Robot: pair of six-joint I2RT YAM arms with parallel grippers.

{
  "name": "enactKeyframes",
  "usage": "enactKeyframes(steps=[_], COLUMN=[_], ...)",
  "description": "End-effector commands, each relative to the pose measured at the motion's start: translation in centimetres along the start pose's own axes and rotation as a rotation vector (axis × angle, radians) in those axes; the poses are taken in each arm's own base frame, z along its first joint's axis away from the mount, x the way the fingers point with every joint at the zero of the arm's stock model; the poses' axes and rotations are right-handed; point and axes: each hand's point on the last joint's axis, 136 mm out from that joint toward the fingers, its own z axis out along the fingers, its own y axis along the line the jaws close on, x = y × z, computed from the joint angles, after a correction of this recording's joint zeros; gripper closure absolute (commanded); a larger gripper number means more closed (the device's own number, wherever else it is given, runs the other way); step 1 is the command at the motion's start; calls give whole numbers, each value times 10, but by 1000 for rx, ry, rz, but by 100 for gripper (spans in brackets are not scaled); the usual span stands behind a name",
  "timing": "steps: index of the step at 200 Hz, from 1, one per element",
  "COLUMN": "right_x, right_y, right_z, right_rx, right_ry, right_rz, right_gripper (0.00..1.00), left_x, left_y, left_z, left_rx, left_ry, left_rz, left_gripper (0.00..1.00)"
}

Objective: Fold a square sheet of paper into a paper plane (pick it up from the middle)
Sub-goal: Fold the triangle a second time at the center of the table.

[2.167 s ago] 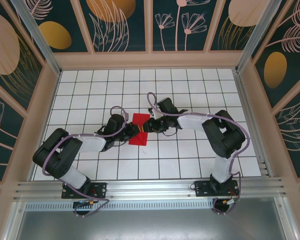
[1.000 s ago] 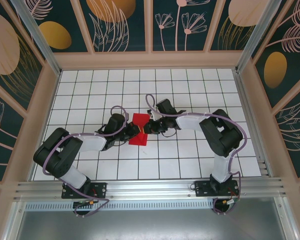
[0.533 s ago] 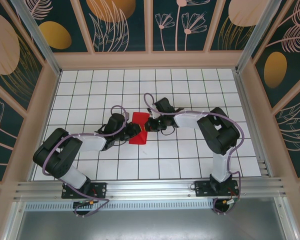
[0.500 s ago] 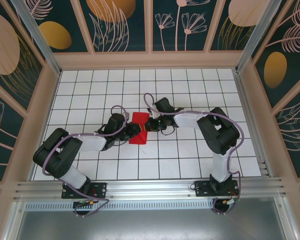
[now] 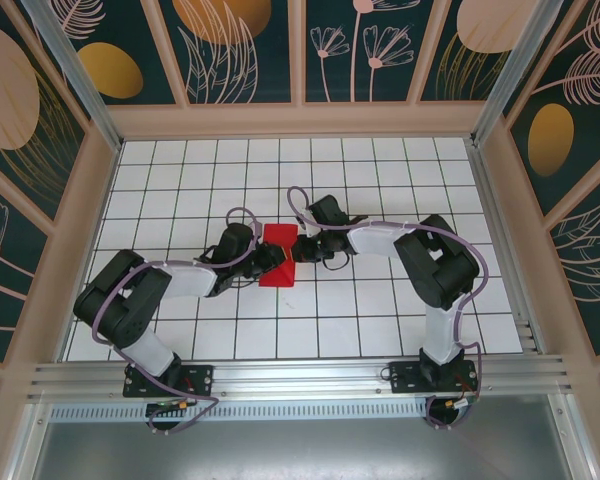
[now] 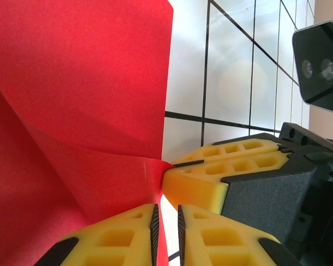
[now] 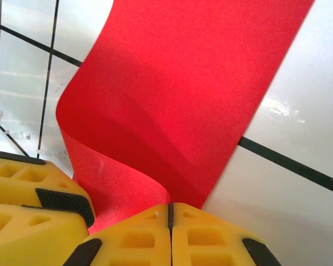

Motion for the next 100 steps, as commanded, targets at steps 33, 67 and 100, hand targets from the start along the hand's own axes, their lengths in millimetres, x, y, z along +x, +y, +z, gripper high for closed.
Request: enactKeyframes(steps=[33,67,100], right_x=[-3,-2,-2], right_y=[-5,-8,-8], right_z=[1,3,4], right_rx=[39,47,49], right_ry=[-4,-1,2], right_rz=[-15,-10,-9], right_gripper=[92,92,92], left_x=[-5,-5,-5], left_y=[-7,-6,-2], left_z=[7,8,10], left_rx=[18,13,-6], left_ry=[-5,-2,2], left_rz=[35,35,32], left_gripper=[82,82,82])
